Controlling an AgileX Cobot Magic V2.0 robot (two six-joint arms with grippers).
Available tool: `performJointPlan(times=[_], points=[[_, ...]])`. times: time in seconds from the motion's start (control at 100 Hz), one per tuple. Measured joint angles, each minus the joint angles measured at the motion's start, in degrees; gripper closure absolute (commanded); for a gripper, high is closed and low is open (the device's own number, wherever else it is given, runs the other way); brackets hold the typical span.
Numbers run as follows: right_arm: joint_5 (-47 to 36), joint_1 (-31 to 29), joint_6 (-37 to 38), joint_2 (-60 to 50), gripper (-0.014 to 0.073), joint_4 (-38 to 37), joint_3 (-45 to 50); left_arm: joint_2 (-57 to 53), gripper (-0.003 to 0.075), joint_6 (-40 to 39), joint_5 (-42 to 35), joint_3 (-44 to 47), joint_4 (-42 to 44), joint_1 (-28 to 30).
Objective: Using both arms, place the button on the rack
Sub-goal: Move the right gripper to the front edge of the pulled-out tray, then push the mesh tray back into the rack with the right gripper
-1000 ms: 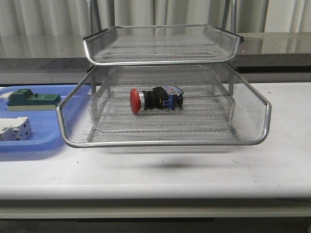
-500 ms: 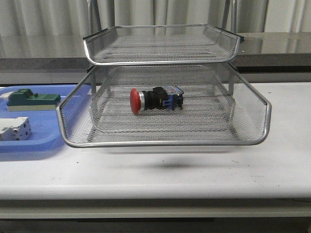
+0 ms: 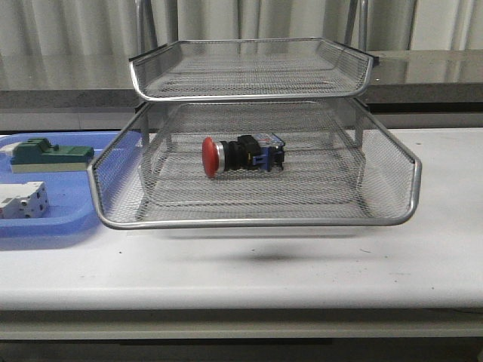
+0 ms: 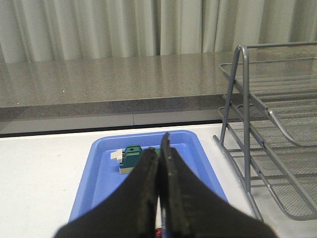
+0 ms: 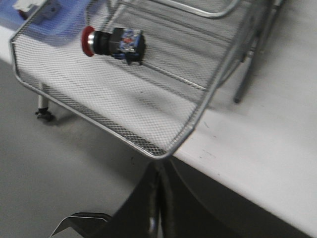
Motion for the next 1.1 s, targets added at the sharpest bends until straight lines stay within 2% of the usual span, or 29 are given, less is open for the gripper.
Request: performJointPlan(times=[0.16,0.35,0.69,0.88,1.1], points=[[-1.39,2.48,-13.01,7.20,0.0663,6.94,0.00,0.00,0.0740,0.00,0.00,0.00,0.00,0.00],[-4.14,10.71,-18.90,14.32,0.0663,7.66,0.00,0.00,0.0740,0.00,0.00,0.00,0.00,0.00],[-11.23,25.23,-20.68,25.26,0.0655,1.71,0.00,0.00,0.0740,0.00,0.00,0.00,0.00,0.00],[-17.52,28.81,-20.86,30.85,0.0655,0.12,0.00,0.00,0.0740,0.00,0.00,0.00,0.00,0.00],[-23.77,29.67,-20.86,36.96,0.0655,-1.83,-0.38,0.00,0.0740,0.00,0.00,0.00,0.00,0.00]])
